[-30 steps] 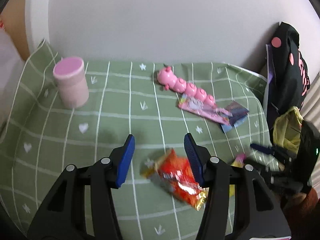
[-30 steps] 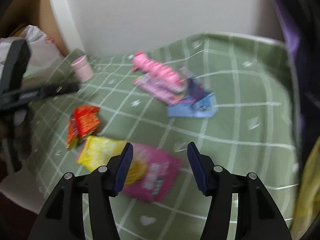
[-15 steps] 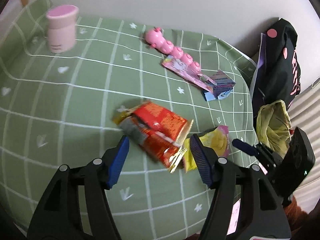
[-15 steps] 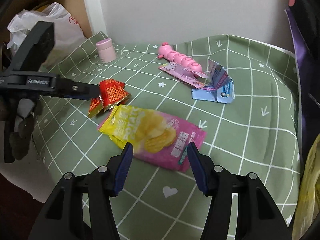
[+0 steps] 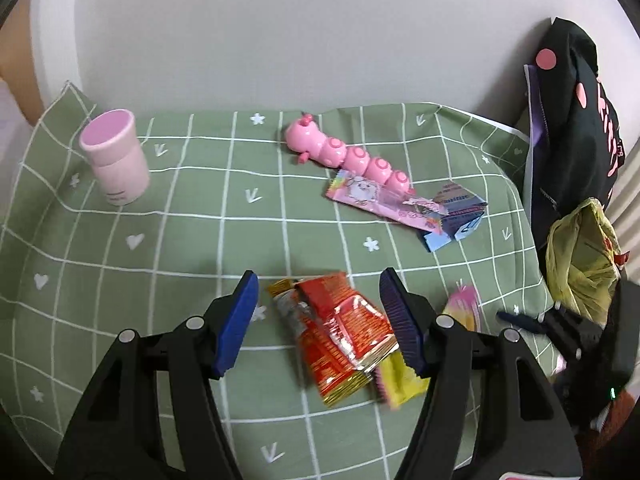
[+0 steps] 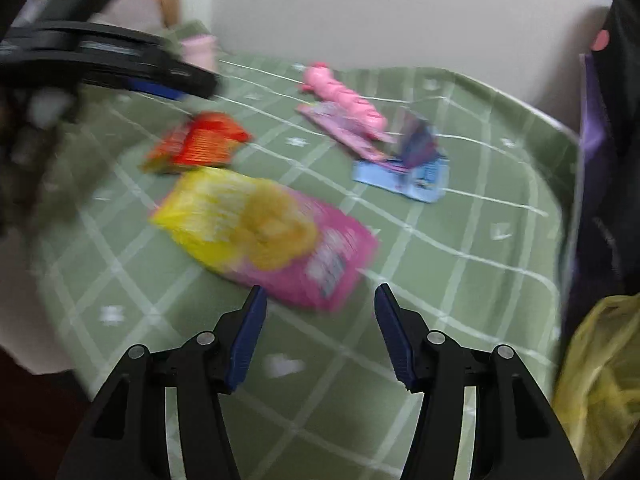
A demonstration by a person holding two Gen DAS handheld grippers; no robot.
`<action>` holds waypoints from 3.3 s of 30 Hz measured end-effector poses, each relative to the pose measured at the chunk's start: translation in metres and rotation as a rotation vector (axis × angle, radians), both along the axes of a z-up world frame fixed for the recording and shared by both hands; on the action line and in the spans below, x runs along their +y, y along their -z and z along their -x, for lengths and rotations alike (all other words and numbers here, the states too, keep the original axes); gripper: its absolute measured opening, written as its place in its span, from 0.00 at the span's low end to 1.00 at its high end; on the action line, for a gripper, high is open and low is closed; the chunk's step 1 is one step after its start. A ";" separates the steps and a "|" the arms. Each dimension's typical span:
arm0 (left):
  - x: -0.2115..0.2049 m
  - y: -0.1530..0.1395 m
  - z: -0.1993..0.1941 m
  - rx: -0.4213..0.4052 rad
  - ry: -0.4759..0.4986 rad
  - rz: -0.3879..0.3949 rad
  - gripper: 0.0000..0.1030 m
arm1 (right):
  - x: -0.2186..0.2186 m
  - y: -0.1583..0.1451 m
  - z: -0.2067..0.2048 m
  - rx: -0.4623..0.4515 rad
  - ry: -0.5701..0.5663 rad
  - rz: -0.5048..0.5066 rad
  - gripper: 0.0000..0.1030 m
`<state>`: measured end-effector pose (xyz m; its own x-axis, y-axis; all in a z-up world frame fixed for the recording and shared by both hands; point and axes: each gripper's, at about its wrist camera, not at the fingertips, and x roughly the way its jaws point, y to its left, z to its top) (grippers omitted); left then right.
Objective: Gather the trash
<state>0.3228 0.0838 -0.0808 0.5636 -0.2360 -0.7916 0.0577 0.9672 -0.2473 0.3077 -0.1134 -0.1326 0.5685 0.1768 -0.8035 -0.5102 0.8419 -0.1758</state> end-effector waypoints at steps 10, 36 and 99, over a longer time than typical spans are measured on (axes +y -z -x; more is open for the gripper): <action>0.010 -0.003 0.015 -0.008 -0.011 -0.020 0.58 | -0.063 -0.019 -0.018 0.125 0.305 -0.393 0.51; 0.033 0.006 0.037 0.019 -0.065 -0.014 0.58 | 0.026 0.004 -0.056 0.120 0.126 -0.248 0.19; 0.016 0.004 0.037 0.002 -0.059 0.045 0.58 | -0.027 -0.049 -0.008 -0.005 0.120 -0.343 0.08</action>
<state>0.2859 0.1003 -0.0847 0.5760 -0.2377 -0.7821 0.0007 0.9569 -0.2903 0.3160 -0.1399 -0.0838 0.6054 0.3675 -0.7060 -0.4042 0.9061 0.1251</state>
